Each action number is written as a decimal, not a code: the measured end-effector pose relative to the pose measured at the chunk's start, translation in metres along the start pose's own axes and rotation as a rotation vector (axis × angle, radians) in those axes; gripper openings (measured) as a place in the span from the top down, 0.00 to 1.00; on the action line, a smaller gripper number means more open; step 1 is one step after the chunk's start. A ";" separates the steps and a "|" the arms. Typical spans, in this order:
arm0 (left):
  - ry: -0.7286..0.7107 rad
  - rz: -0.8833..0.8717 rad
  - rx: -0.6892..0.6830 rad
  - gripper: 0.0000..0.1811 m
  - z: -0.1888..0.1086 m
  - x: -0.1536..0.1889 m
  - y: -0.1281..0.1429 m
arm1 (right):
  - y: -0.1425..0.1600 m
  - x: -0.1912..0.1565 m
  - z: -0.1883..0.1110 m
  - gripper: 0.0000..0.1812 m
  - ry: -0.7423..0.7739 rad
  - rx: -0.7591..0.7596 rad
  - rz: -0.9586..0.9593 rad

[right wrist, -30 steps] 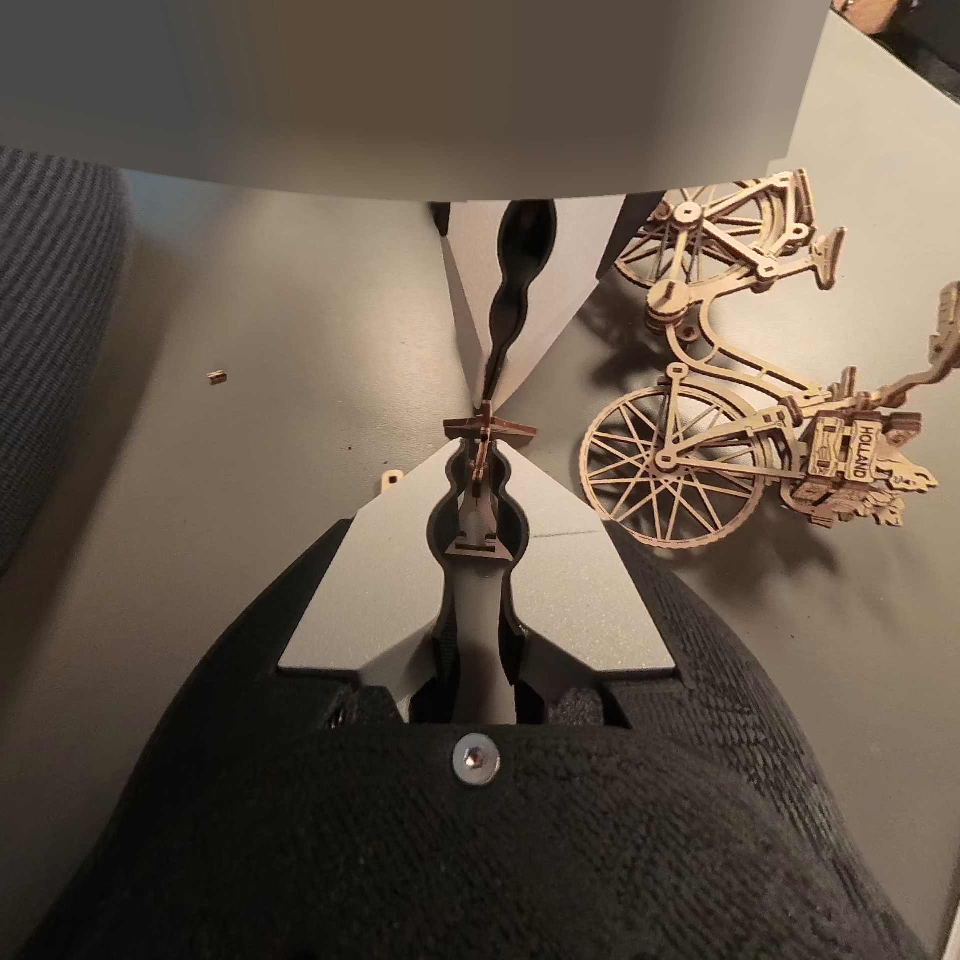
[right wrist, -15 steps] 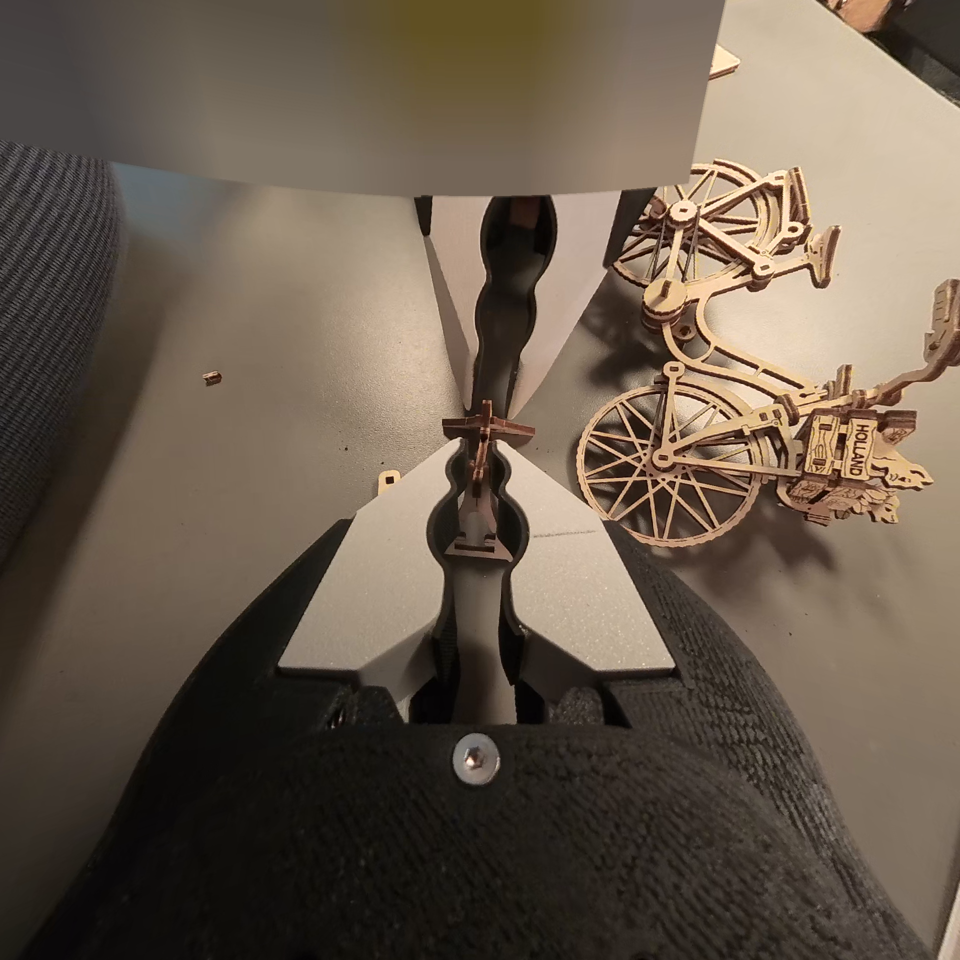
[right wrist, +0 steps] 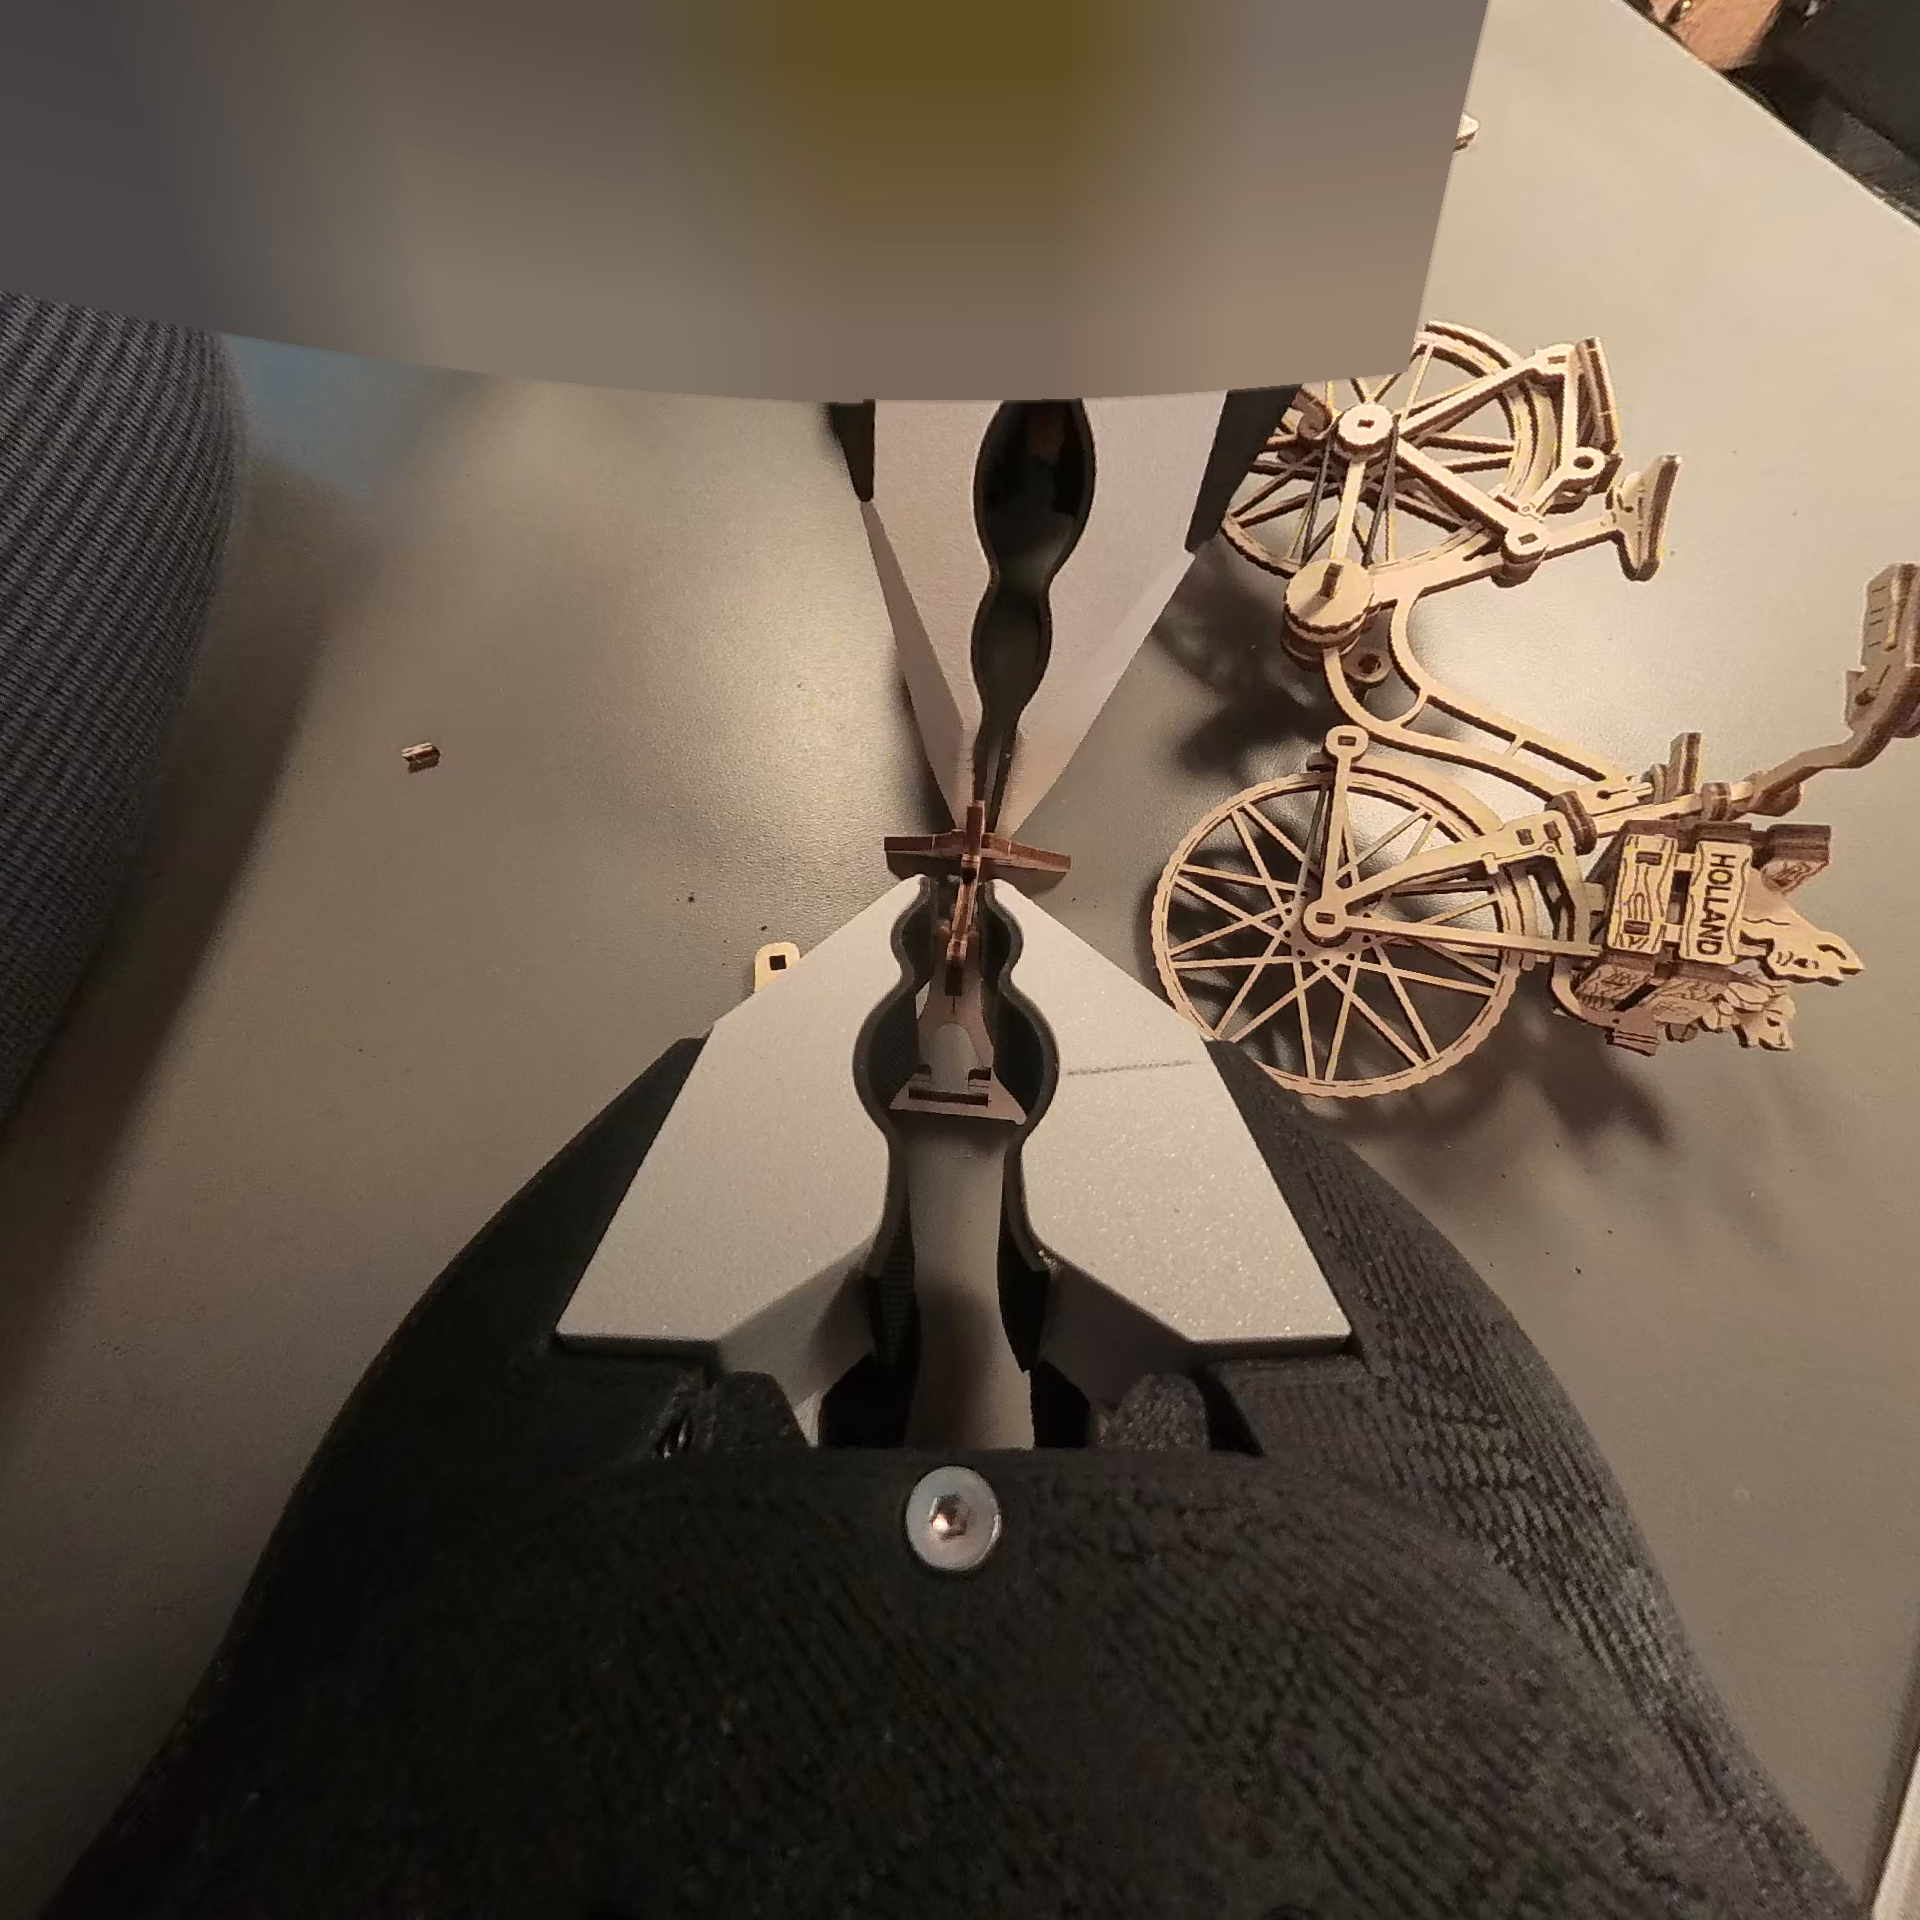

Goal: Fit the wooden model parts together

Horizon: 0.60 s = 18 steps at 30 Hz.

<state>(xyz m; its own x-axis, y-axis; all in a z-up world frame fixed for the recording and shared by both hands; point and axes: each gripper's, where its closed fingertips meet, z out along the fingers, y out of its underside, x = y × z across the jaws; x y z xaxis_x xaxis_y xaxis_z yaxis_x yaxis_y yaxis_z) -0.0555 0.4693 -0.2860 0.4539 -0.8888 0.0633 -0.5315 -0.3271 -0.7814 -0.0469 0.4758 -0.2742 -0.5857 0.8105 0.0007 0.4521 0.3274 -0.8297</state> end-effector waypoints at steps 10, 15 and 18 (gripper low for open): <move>0.021 -0.005 0.014 1.00 -0.001 0.002 -0.002 | -0.002 -0.002 -0.002 0.97 -0.007 0.020 -0.004; 0.022 0.014 0.056 1.00 -0.005 0.004 -0.007 | -0.004 0.001 -0.015 0.86 0.014 0.072 -0.085; 0.003 0.014 0.089 0.95 -0.008 0.002 -0.011 | -0.010 0.005 -0.030 0.78 0.061 0.127 -0.188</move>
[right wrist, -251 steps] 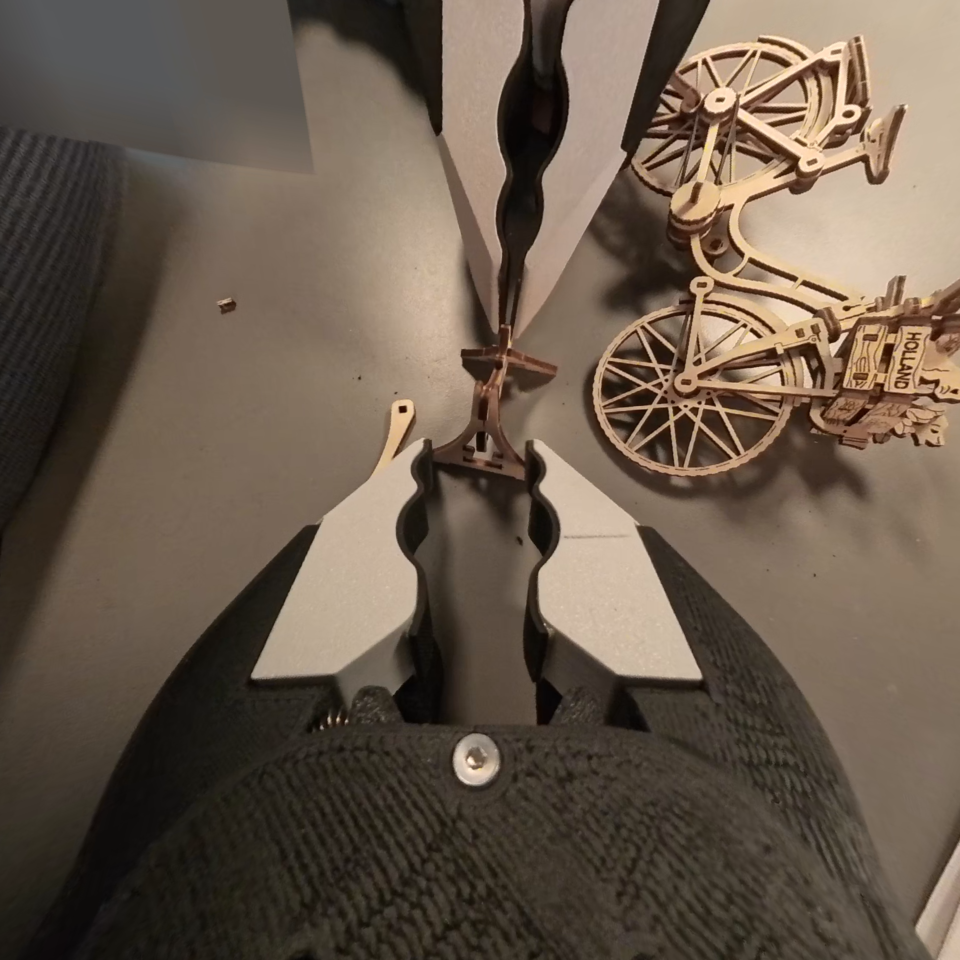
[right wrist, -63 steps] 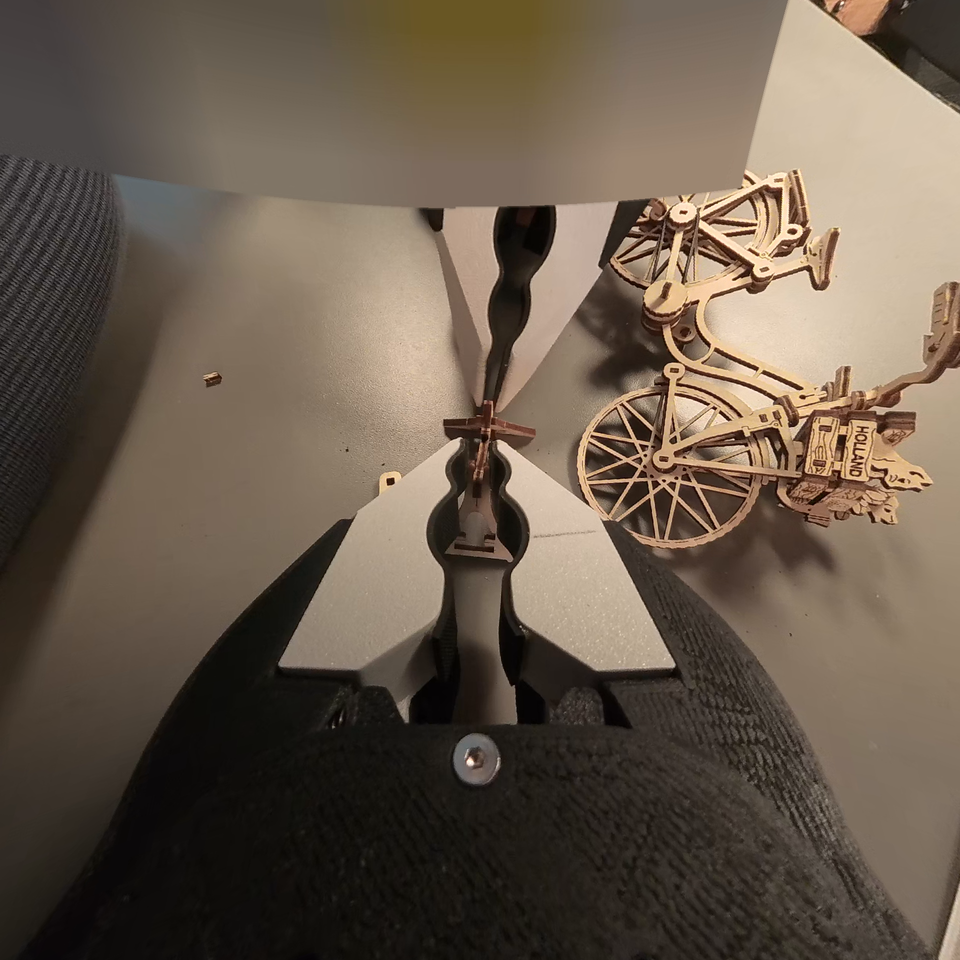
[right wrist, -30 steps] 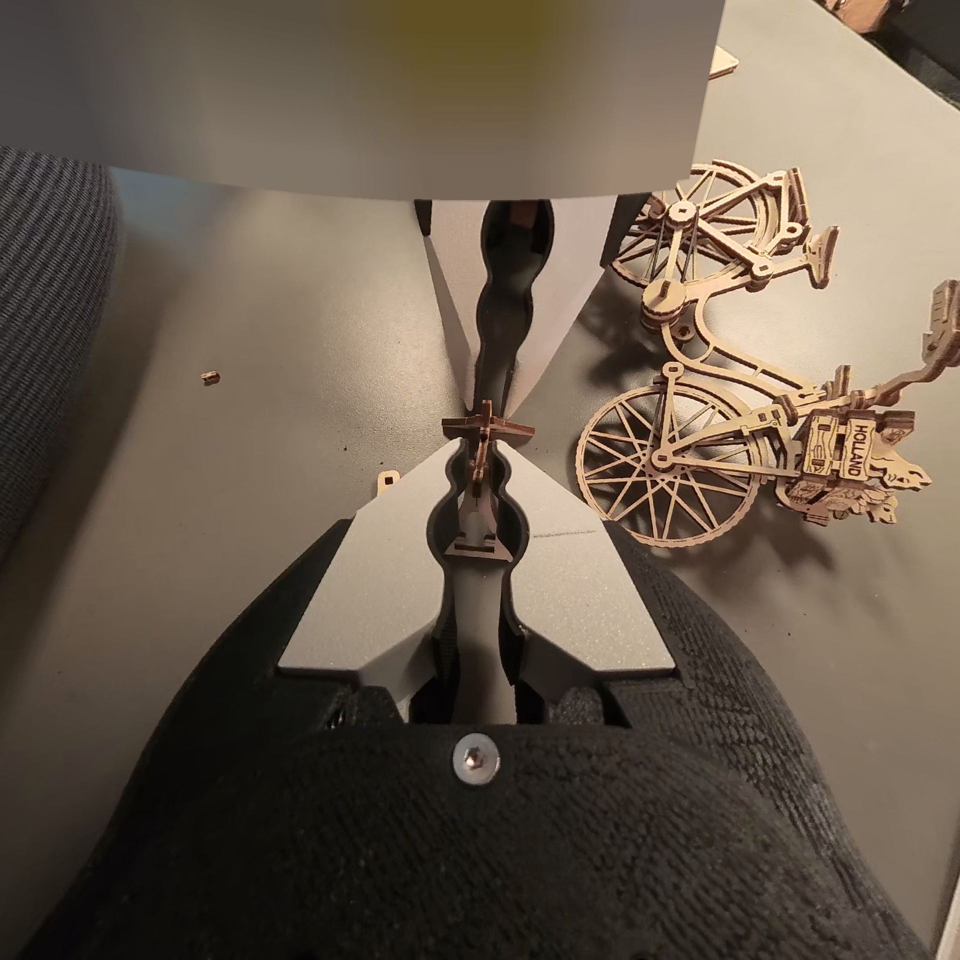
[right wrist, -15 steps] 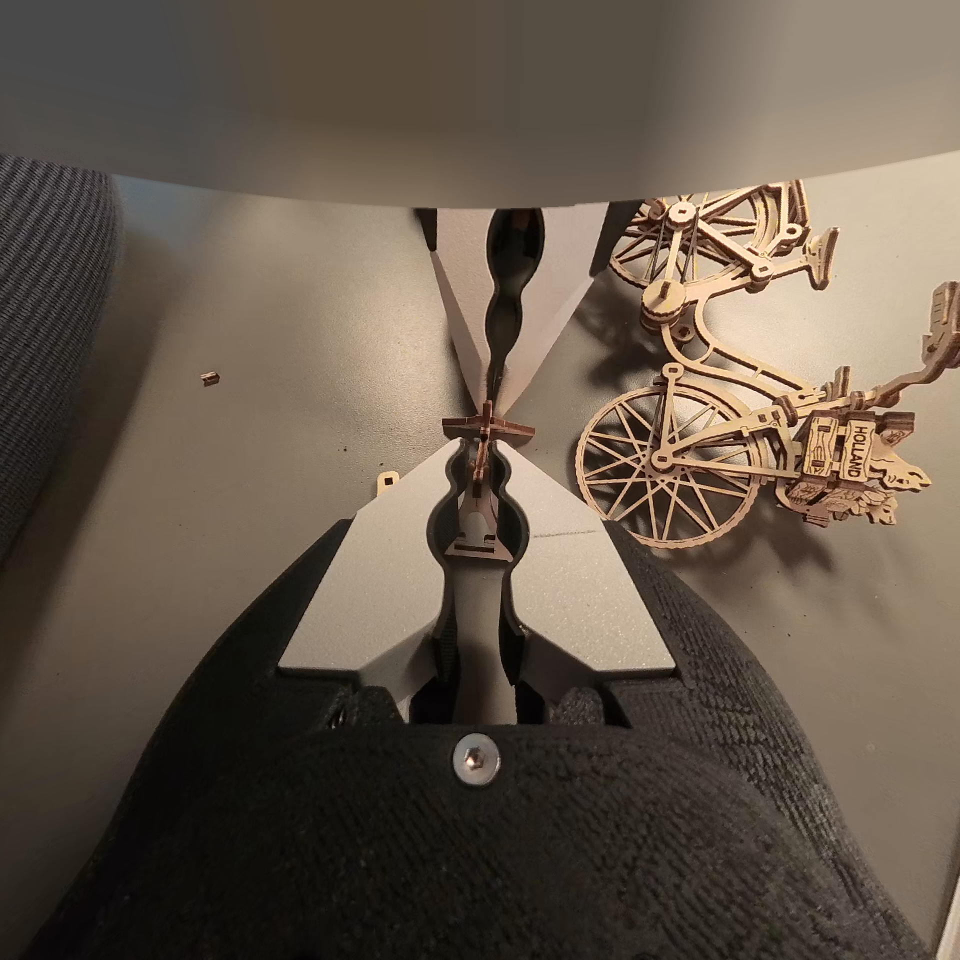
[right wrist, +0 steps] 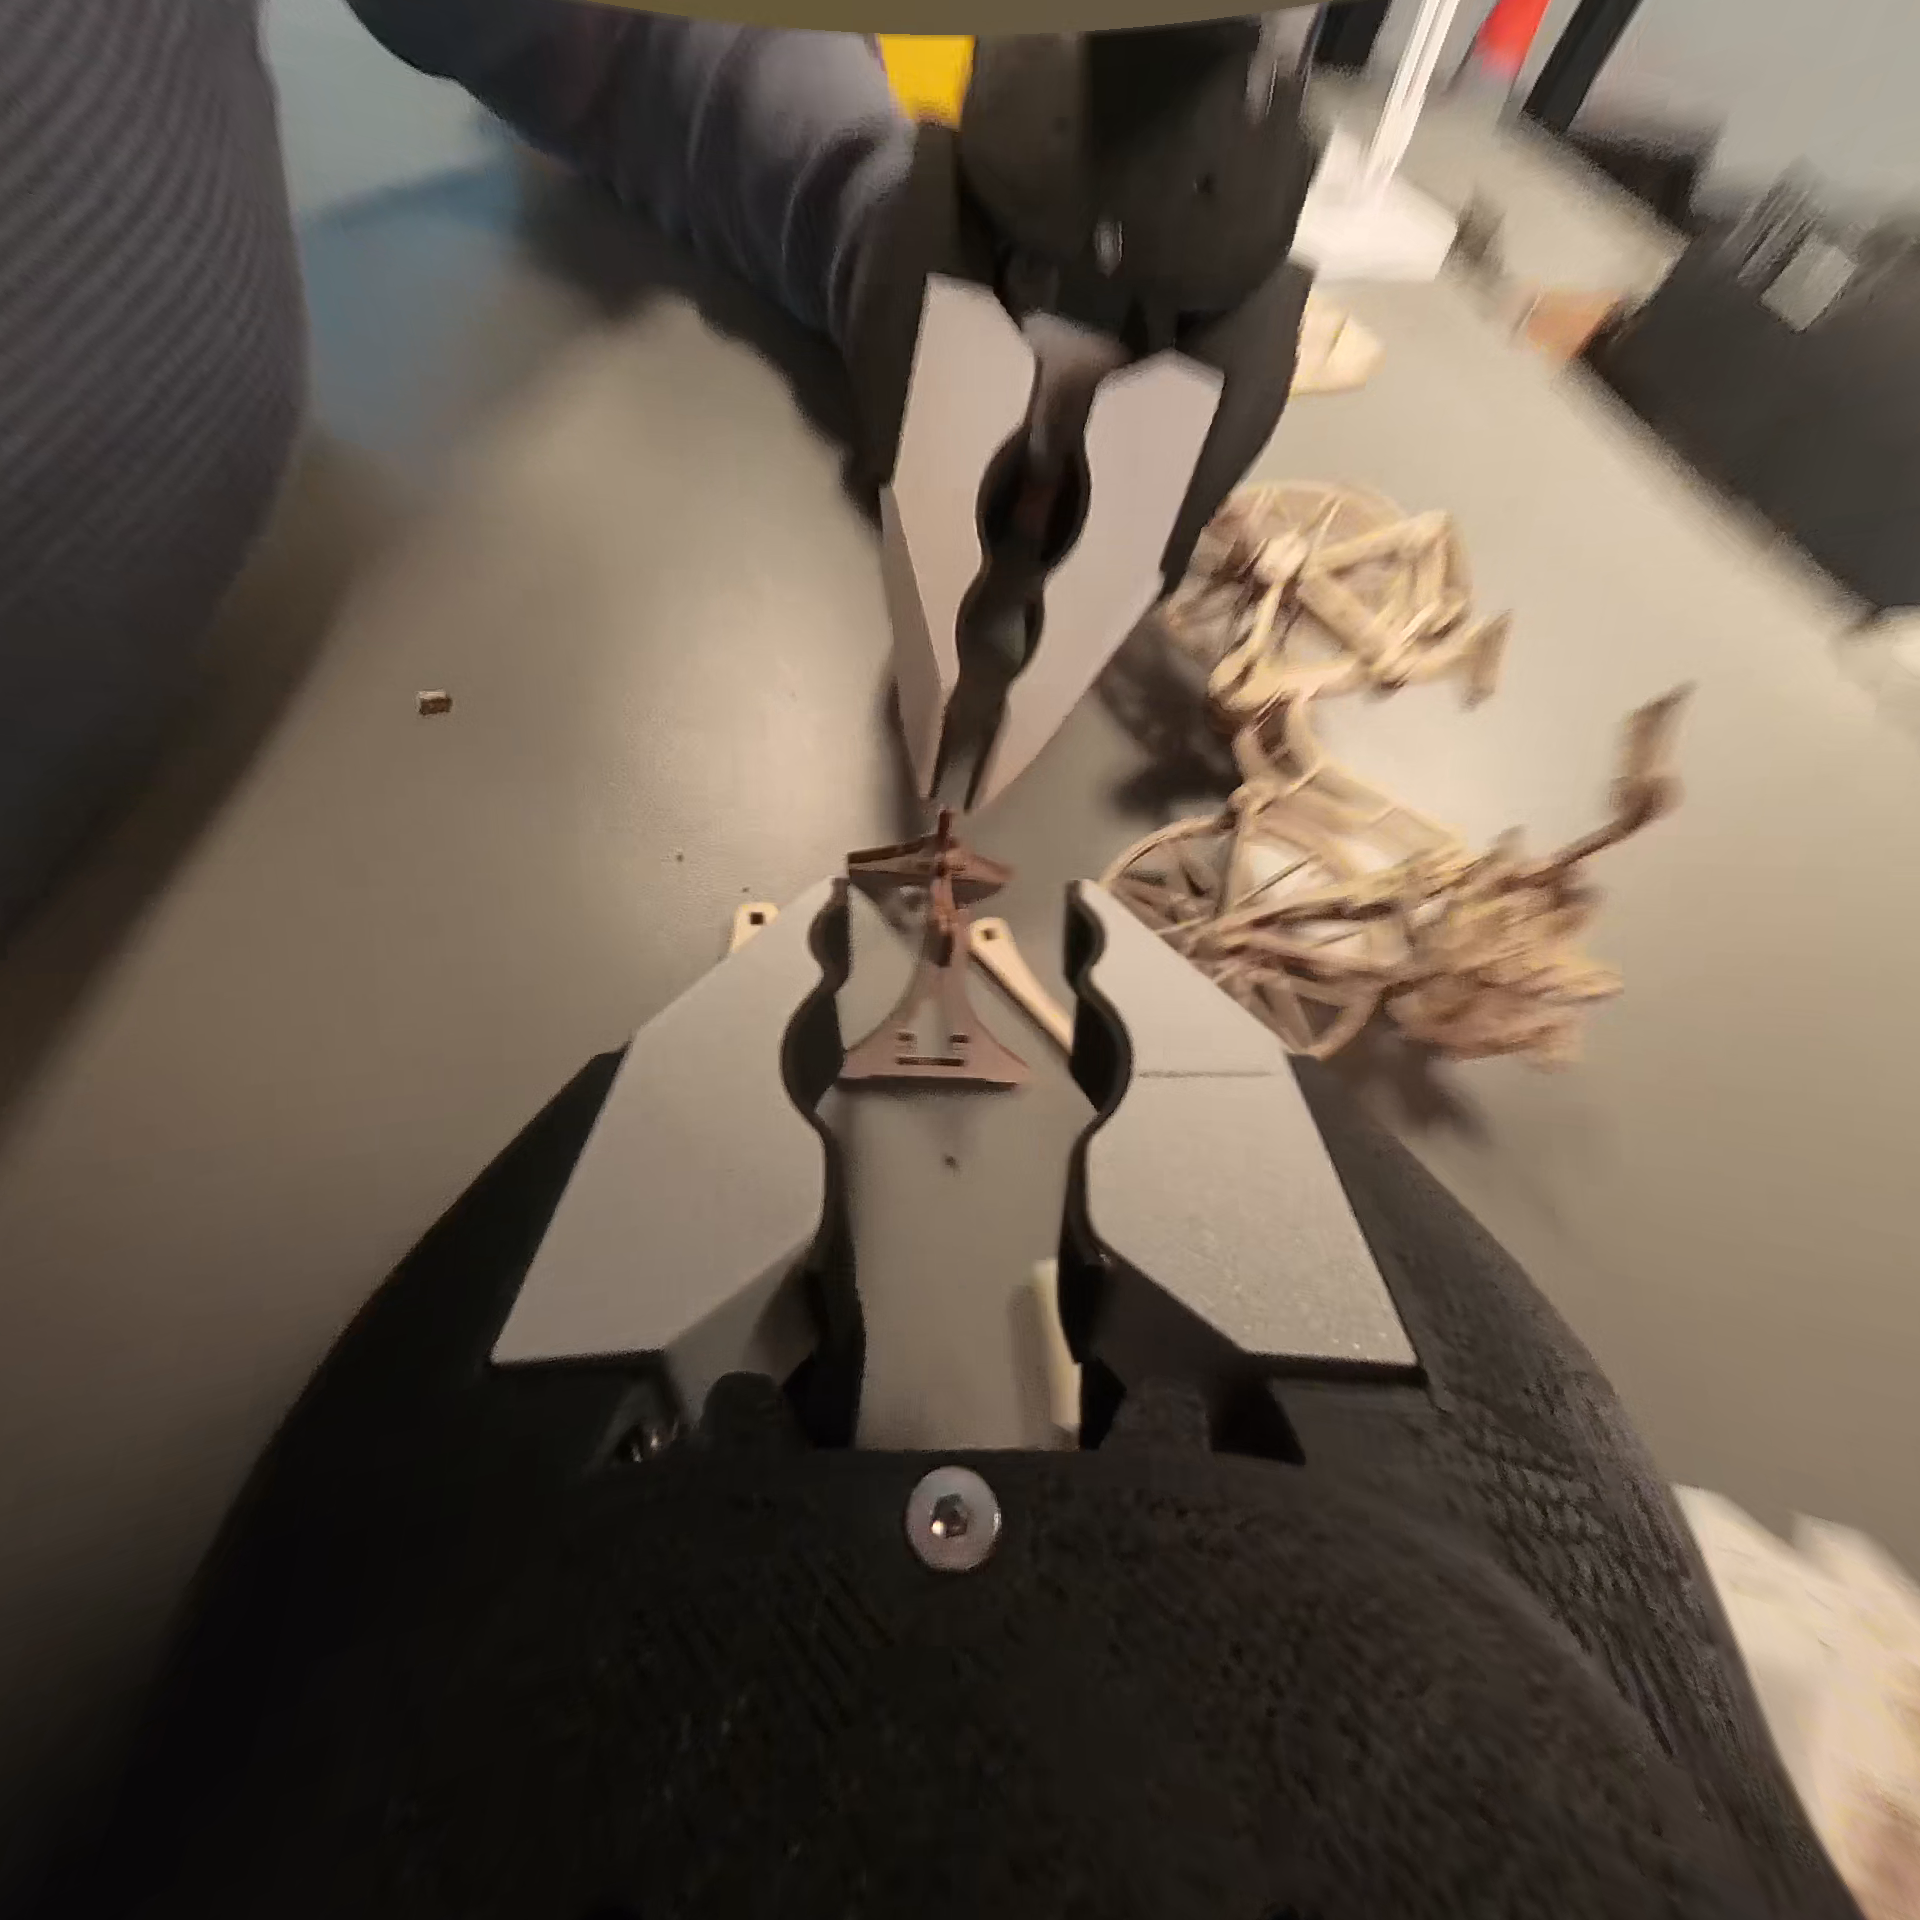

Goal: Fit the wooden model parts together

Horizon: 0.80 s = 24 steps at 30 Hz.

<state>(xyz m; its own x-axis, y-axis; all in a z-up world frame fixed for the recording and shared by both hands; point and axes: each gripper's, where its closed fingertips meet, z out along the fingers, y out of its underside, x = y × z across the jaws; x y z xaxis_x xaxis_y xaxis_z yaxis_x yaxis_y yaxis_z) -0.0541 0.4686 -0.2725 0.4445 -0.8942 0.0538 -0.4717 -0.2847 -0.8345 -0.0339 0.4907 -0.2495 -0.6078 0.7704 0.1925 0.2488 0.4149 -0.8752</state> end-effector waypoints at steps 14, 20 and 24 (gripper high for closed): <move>-0.513 0.334 0.422 0.93 -0.053 -0.041 -0.048 | -0.006 0.095 -0.055 1.00 0.746 0.135 -0.276; -0.548 0.457 0.374 1.00 -0.045 -0.036 -0.045 | -0.004 0.096 -0.053 1.00 0.736 0.126 -0.277; -0.555 0.483 0.362 1.00 -0.043 -0.035 -0.044 | -0.002 0.095 -0.050 1.00 0.723 0.108 -0.274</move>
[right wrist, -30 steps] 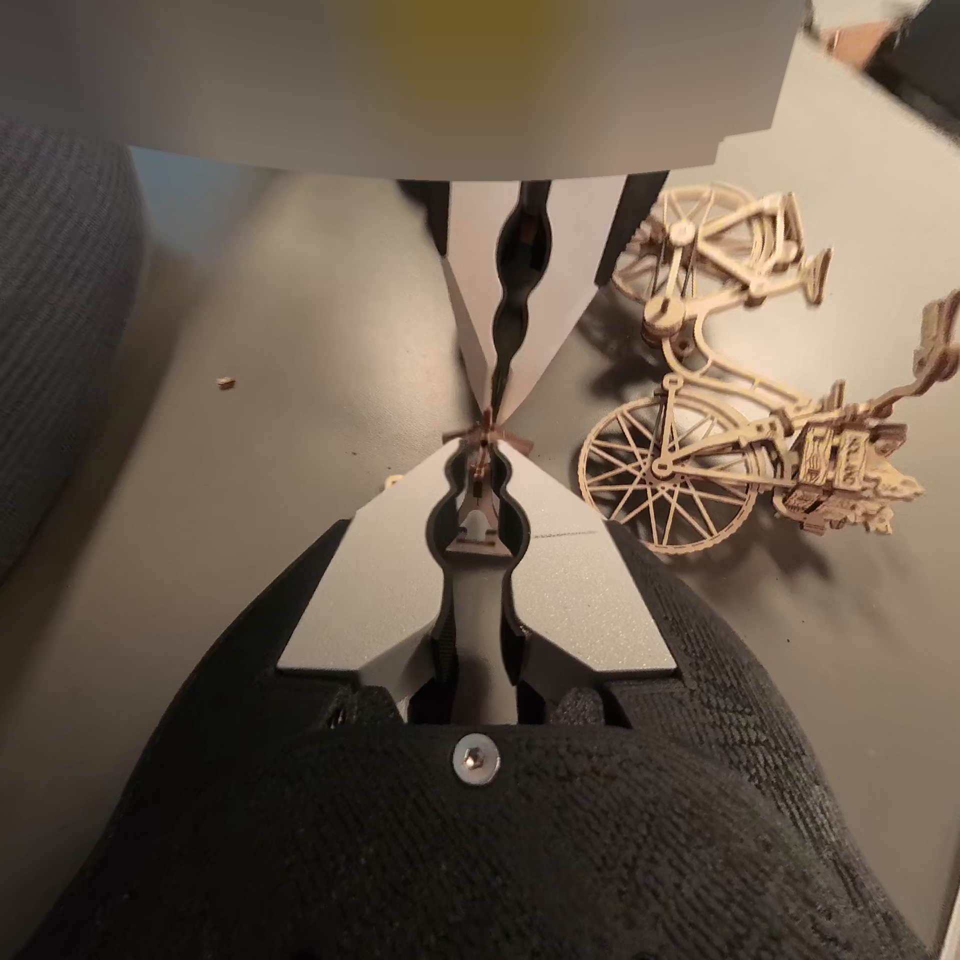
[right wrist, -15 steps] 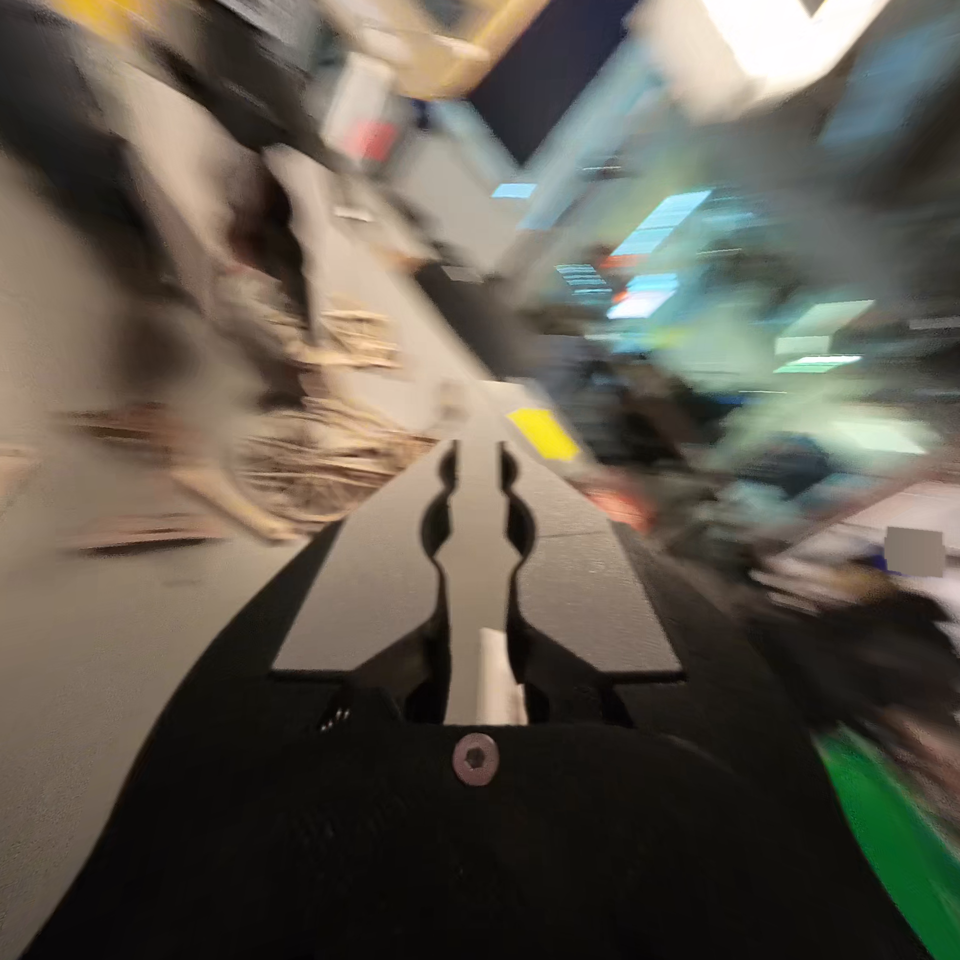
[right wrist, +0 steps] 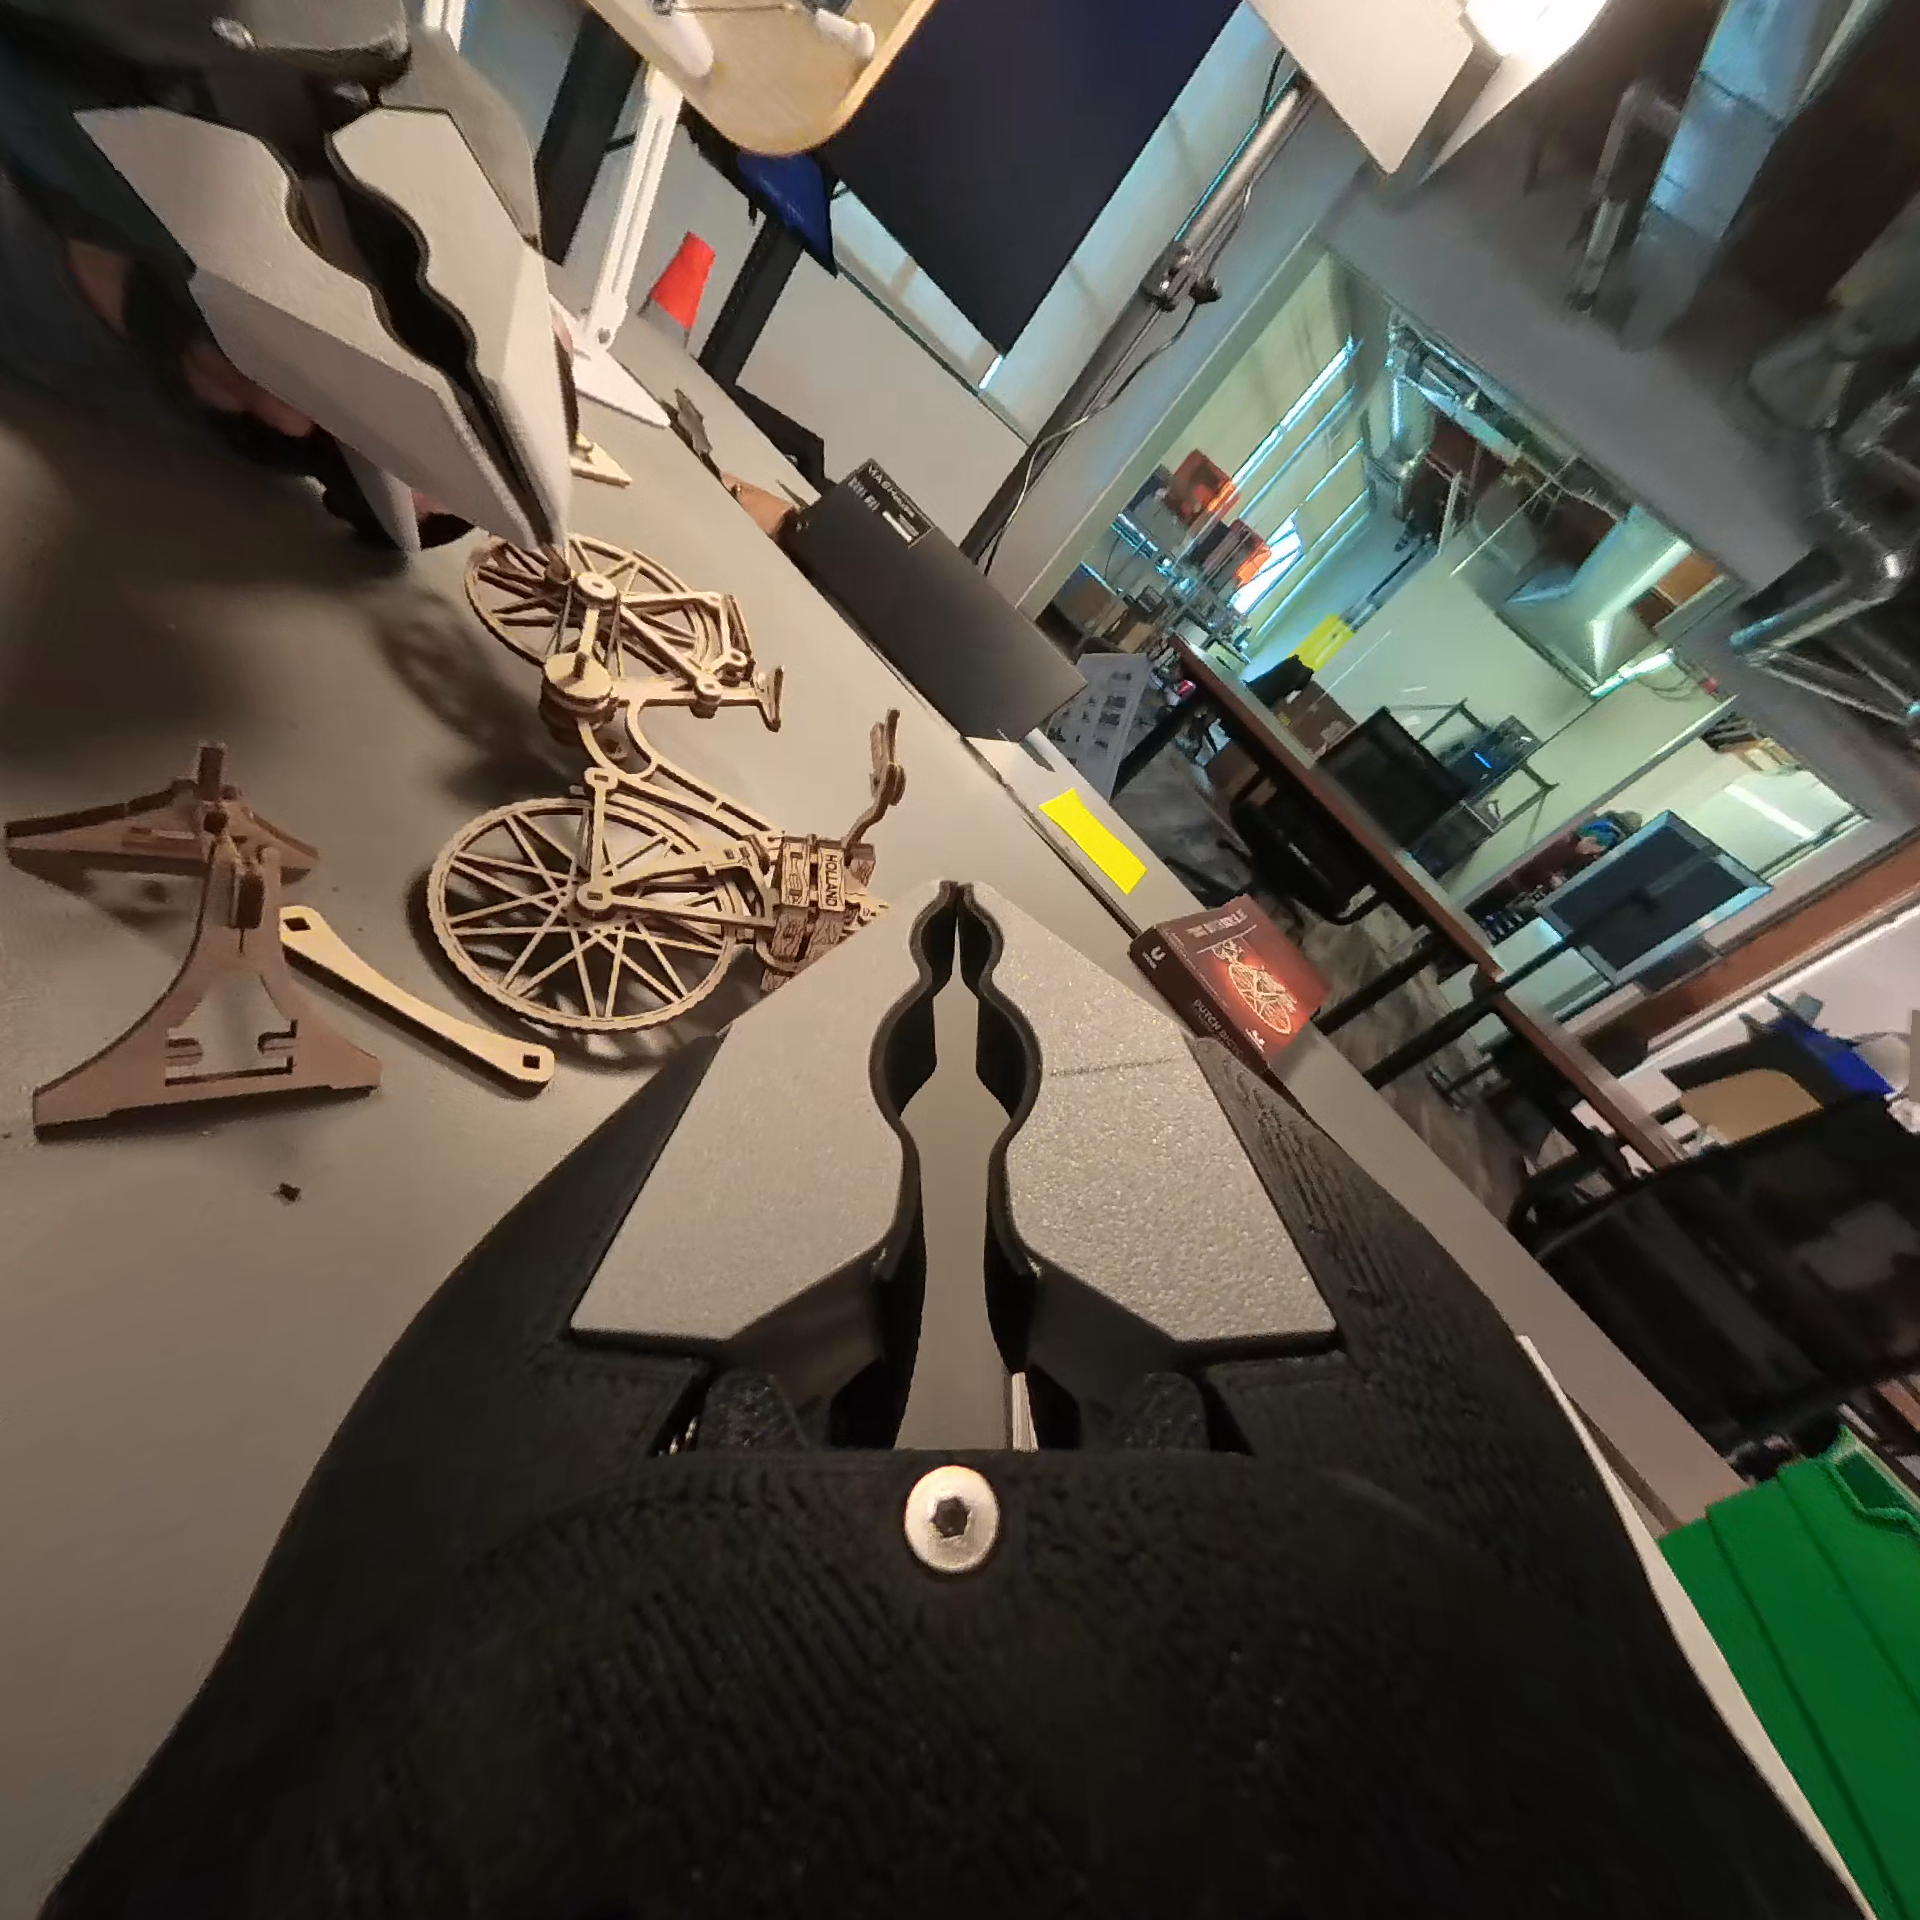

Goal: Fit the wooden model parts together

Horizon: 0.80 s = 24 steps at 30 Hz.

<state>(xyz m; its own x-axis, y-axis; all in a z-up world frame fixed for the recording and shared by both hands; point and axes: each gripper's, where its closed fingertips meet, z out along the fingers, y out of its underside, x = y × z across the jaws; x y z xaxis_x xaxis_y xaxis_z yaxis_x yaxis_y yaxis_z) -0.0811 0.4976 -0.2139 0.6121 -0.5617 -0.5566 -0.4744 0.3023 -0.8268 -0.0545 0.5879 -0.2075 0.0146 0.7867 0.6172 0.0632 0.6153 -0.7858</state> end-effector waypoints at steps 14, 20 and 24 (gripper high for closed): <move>-0.004 0.019 0.001 1.00 0.001 0.001 0.000 | 0.000 -0.005 0.001 1.00 -0.024 -0.005 -0.008; -0.003 0.023 0.000 1.00 0.001 0.002 0.000 | 0.001 -0.006 0.001 1.00 -0.029 -0.007 -0.014; -0.003 0.024 0.000 1.00 0.002 0.002 0.000 | 0.000 -0.007 0.001 1.00 -0.031 -0.006 -0.018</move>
